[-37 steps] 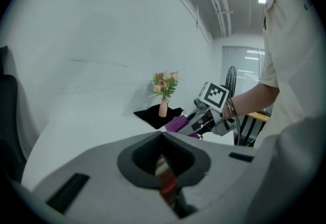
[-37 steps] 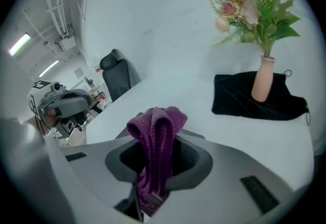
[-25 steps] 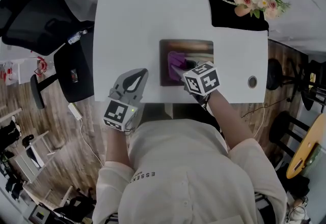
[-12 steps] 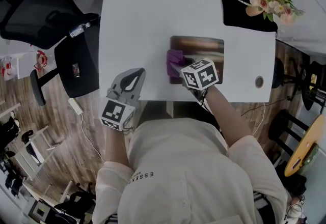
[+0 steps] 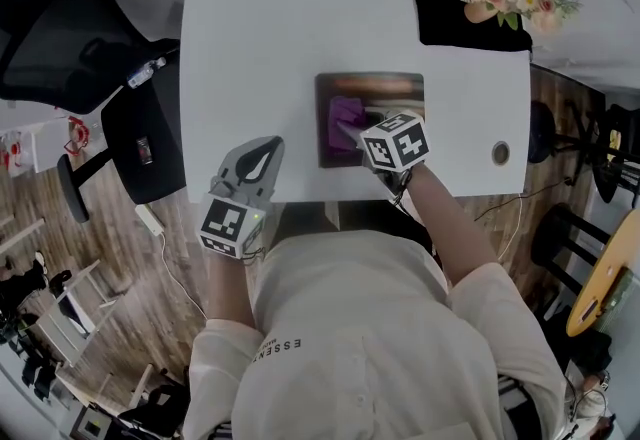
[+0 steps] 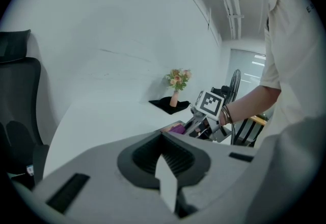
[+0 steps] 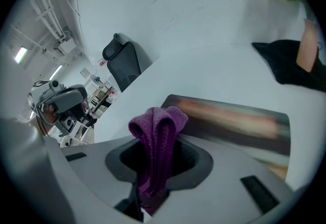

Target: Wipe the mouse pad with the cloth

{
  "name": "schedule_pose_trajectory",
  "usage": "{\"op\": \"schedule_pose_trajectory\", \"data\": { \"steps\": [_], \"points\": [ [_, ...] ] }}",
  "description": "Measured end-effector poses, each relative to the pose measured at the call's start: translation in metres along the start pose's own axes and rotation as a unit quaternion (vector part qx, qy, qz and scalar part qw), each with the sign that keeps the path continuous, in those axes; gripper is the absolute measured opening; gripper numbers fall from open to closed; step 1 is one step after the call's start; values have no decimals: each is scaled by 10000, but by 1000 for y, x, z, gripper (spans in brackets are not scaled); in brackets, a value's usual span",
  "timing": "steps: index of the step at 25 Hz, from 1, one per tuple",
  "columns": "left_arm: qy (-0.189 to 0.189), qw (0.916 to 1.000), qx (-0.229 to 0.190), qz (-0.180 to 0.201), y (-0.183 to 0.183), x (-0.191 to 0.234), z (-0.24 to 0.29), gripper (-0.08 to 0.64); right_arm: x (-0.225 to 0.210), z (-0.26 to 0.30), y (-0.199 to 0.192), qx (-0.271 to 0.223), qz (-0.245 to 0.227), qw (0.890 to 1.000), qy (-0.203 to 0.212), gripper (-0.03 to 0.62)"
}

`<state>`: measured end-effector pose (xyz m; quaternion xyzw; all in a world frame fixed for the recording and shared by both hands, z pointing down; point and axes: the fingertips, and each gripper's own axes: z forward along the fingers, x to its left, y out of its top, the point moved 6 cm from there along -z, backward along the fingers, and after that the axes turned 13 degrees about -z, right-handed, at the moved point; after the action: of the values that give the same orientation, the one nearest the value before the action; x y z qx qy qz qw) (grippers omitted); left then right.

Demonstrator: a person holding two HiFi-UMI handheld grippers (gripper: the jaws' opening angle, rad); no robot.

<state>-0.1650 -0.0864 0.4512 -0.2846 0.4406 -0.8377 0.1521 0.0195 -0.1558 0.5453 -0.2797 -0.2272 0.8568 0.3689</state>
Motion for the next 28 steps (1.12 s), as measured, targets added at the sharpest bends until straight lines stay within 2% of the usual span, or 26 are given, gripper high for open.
{"op": "schedule_pose_trajectory", "data": {
  "steps": [15,21,28],
  "points": [
    [-246,9996,-7,112,12,-43,53,0,-51,-48,-35,-35,182,9997,-175,112],
    [-367,9991,4,201,16,-60,74,2,-75,-72,-52,-16,269,9989,-382,114],
    [-394,9991,-125,131,20,-79,92,0,-99,-95,-68,90,271,9977,-615,114]
  ]
}}
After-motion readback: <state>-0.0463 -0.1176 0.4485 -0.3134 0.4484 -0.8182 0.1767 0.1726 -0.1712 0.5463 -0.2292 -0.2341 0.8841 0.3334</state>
